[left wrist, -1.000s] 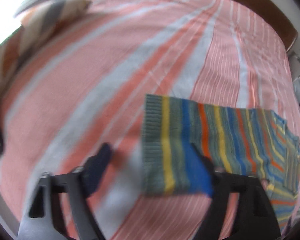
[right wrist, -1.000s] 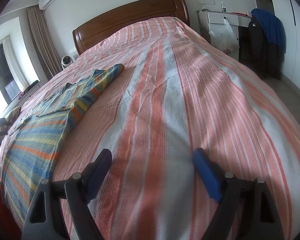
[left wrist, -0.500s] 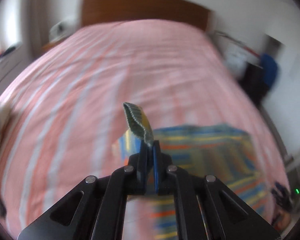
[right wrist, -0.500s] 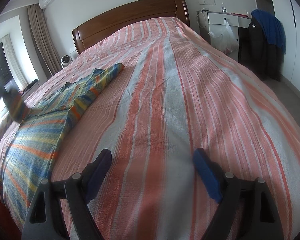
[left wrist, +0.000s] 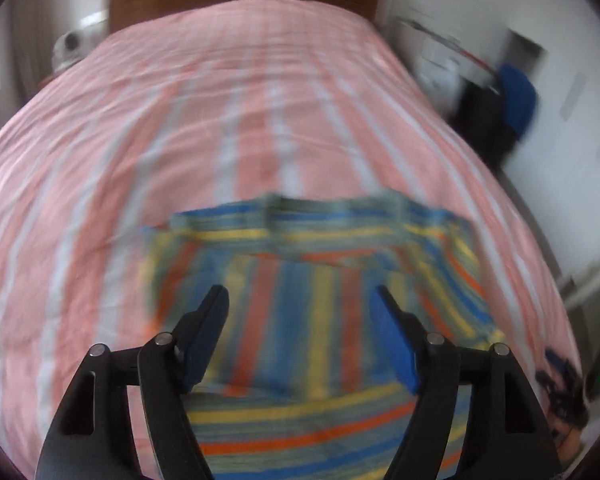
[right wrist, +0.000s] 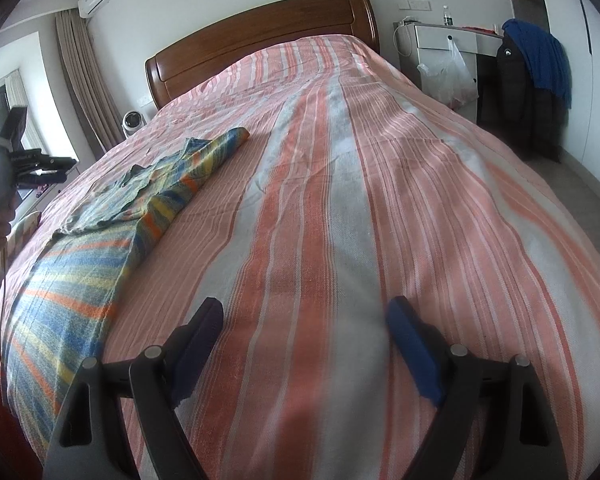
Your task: Fold small clothes
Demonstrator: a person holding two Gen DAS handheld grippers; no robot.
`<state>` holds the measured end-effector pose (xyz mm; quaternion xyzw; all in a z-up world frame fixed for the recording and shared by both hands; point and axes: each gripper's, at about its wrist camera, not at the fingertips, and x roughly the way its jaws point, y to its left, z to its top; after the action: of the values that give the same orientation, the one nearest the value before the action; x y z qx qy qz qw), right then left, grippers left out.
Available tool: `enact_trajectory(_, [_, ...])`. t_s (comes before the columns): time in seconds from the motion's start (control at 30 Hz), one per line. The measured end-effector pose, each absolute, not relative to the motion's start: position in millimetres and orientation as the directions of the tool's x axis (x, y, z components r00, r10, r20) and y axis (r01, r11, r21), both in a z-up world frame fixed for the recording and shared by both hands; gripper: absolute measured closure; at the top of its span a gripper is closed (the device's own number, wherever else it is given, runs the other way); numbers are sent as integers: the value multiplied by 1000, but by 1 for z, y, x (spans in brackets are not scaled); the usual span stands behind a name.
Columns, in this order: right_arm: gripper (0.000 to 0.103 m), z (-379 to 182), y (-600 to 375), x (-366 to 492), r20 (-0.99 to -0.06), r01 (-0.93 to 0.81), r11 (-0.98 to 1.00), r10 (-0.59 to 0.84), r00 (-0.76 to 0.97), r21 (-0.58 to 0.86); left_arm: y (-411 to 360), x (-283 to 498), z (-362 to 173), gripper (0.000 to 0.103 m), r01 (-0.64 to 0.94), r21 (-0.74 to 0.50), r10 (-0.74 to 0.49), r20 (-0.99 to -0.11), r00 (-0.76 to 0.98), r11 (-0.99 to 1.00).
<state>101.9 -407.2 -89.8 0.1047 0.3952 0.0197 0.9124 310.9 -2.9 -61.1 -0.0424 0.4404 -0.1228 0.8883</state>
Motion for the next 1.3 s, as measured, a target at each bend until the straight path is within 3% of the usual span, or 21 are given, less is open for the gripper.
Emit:
enact_trajectory(0.07, [19,-90,-408,102,-716,46,977,121,687,209,26,311,-76,17,108,-146,-182,-787,590,983])
enact_trajectory(0.13, [19,-90,-408,102,-717,46,977,120,687,208,48,310,-108,17,61,-67,-89,-832,548,996])
enact_trajectory(0.2, [19,-90,-408,102,-717,47,977,118,687,206,61,308,-139,42,19,70,51,-865,499,997])
enact_trajectory(0.3, [19,-91,-407,103,-718,46,978,116,686,203,105,285,-145,42,-91,55,94,-856,508,994])
enact_trajectory(0.43, [19,-91,-406,103,-718,46,978,117,687,203,149,249,-131,25,-142,-108,-14,-840,543,984])
enact_trajectory(0.63, [19,-91,-406,102,-717,46,978,116,687,202,168,188,-131,7,-159,-63,48,-790,612,985])
enact_trajectory(0.8, [19,-91,-406,102,-717,46,978,116,687,202,176,179,-173,3,-191,-97,45,-777,627,977])
enact_trajectory(1.3, [19,-91,-406,102,-716,45,978,117,688,202,168,173,-179,0,-179,-46,86,-742,665,983])
